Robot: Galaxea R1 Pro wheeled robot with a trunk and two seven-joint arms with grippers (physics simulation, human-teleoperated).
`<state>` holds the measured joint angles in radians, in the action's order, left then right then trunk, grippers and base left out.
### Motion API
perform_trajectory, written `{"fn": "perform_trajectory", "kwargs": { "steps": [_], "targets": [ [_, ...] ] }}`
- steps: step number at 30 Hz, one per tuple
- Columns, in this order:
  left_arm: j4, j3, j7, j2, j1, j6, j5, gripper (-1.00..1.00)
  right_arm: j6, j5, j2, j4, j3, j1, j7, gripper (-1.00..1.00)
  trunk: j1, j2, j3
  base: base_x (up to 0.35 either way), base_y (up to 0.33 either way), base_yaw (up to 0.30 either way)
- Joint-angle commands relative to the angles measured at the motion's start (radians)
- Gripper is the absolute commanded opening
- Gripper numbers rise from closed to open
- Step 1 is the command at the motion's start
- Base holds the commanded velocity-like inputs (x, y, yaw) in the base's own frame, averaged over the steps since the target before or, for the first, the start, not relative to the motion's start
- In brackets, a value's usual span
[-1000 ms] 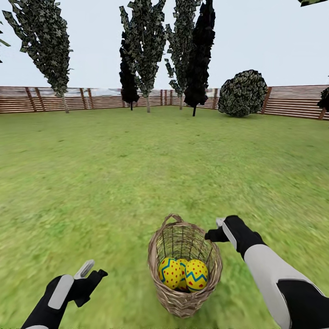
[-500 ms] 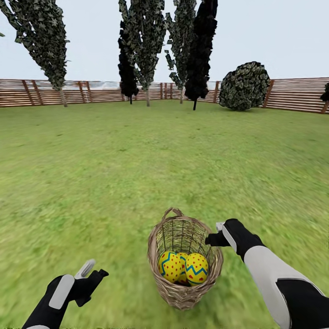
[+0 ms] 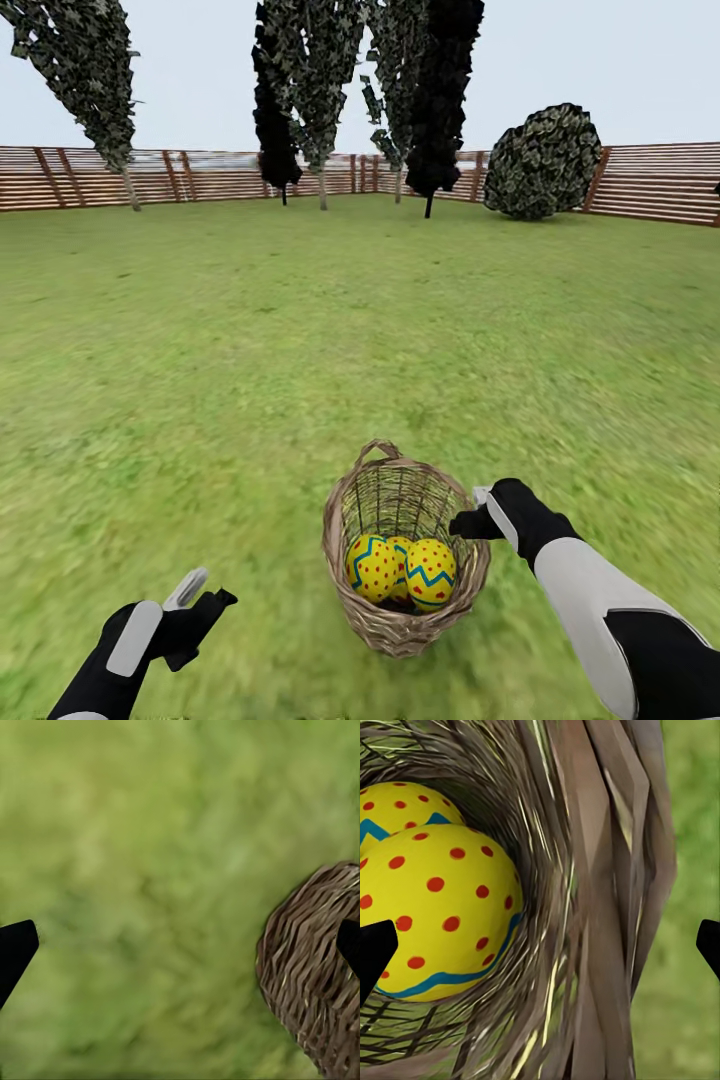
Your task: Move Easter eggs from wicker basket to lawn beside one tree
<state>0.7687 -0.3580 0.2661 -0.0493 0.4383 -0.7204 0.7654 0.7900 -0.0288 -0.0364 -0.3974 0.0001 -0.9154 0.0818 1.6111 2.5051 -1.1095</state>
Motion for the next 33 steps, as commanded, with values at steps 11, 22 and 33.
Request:
{"fn": "perform_trajectory", "kwargs": {
  "steps": [11, 22, 33],
  "targets": [
    [0.001, -0.002, 0.005, 0.0, 0.001, -0.004, 0.011, 1.0, 0.005, -0.003, -0.001, -0.001, 0.0, 0.0, 0.006, 1.0, 0.002, 0.001, -0.016, 0.0, 0.0, 0.0],
    [0.001, -0.005, 0.002, -0.001, 0.0, -0.005, 0.012, 1.0, 0.007, -0.003, -0.003, -0.001, 0.0, 0.0, 0.006, -1.0, 0.003, 0.002, -0.032, 0.0, 0.0, 0.0],
    [-0.01, 0.001, 0.007, -0.002, -0.004, 0.009, -0.001, 1.0, 0.008, -0.005, -0.007, -0.012, 0.0, 0.0, 0.016, -1.0, 0.001, 0.001, -0.013, 0.0, 0.0, 0.0]
  ]
}}
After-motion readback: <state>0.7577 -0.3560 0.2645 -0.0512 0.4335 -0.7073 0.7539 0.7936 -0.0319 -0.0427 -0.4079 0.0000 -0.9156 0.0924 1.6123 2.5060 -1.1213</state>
